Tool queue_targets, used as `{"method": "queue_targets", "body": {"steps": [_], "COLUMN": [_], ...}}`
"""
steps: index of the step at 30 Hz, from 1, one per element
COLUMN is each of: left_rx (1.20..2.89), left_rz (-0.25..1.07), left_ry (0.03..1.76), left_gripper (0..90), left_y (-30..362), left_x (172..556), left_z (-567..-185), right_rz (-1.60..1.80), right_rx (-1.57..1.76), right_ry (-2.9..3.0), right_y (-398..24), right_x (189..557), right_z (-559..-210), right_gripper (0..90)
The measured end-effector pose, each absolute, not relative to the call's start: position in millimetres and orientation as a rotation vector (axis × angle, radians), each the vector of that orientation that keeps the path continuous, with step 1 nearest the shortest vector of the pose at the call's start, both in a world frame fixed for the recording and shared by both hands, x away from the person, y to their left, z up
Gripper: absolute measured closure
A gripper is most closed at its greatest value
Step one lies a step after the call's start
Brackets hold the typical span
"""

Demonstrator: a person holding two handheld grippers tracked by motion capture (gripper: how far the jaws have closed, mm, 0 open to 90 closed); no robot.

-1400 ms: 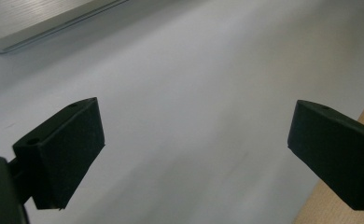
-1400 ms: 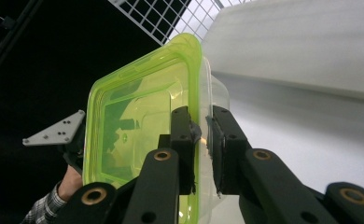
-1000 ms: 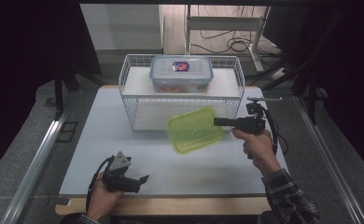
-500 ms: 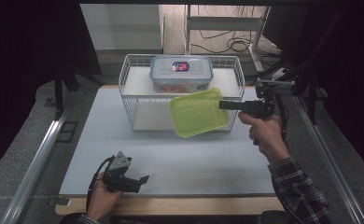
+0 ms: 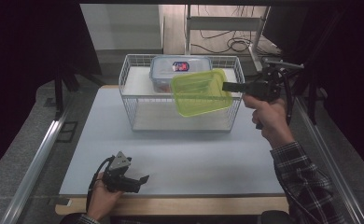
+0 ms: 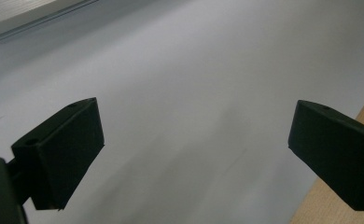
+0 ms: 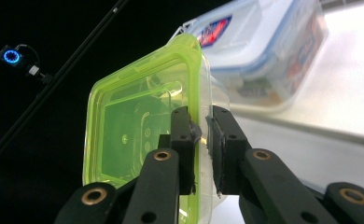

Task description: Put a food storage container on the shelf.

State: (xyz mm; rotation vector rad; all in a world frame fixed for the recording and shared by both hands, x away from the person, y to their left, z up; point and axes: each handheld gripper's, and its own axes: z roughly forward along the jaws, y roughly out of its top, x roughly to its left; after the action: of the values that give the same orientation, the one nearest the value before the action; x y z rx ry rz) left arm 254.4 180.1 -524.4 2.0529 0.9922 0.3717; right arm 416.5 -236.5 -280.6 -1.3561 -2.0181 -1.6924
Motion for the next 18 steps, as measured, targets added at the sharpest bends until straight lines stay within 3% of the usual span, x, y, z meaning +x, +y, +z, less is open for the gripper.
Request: {"method": "queue_targets", "body": {"steps": [18], "left_rx": [2.047], "left_rz": [0.364], "left_ry": [0.989], "left_gripper": [3.4], "left_y": [180.7], "left_x": [254.1], "left_z": [-524.7], "right_rz": [-1.783], "right_rx": [-1.478], "right_ry": [-2.015], "right_y": [-200.6], "right_x": [451.1], "right_z": [-243.5], "right_gripper": [80.4]}}
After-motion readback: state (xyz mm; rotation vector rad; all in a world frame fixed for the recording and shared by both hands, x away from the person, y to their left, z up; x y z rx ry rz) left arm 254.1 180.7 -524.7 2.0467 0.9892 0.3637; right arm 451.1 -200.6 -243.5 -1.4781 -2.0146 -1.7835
